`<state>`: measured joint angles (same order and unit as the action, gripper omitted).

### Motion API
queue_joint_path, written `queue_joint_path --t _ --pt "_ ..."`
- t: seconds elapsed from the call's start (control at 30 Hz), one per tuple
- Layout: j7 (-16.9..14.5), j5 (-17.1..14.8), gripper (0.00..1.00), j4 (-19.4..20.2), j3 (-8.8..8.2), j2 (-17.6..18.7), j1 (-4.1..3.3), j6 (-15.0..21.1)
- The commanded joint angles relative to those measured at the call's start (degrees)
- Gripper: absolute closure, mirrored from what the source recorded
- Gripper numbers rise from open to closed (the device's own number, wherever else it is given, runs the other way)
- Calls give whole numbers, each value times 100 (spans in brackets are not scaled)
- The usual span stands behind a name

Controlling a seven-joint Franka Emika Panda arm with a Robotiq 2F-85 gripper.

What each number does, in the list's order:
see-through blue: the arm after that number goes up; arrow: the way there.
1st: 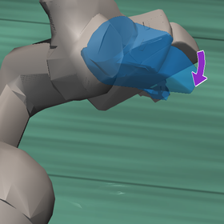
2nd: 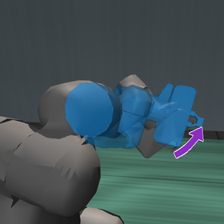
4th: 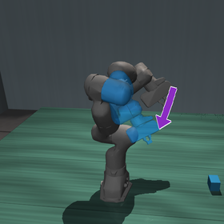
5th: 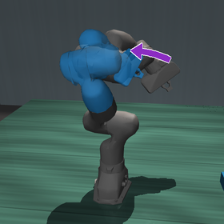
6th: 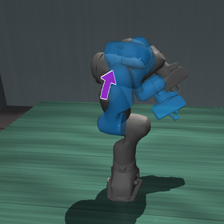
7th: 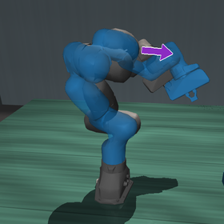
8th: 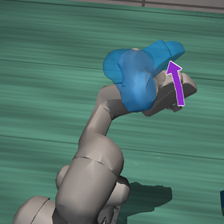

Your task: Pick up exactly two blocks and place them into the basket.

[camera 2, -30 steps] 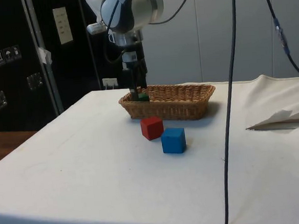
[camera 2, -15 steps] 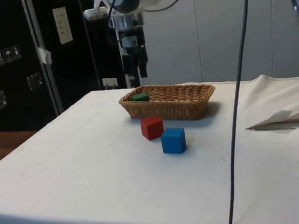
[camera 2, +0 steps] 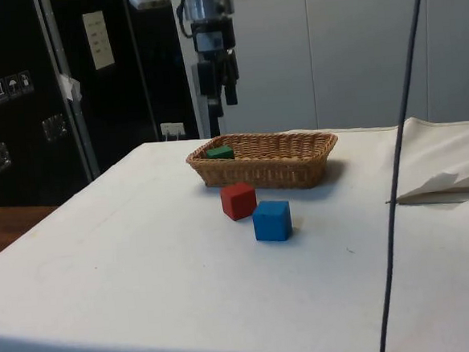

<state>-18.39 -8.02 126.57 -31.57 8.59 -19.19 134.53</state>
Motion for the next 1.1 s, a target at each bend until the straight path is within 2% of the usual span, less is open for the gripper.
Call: queue_joint_path --t 0.0,0.2,0.23,0.27,0.47,0.5,0.53,0.7,0.73,0.77,1.07 --pt "149 149 0 74 0 -103 -40 -6" --pt "447 390 0 390 178 -539 -40 -52" --pt "292 258 0 315 160 -447 -6 -63" --pt "447 390 0 390 178 -539 -40 -52" --pt "779 579 0 722 435 -928 -23 -52" --pt "688 487 0 705 447 -917 -6 -63" --pt "825 596 0 762 470 -963 -29 -46" --pt "1049 705 0 922 670 -1071 -23 23" --pt "911 579 0 888 647 -1066 -11 -46" --pt "1094 733 0 940 705 -1077 -23 34" --pt "1564 951 0 1083 1071 -1008 -34 218"
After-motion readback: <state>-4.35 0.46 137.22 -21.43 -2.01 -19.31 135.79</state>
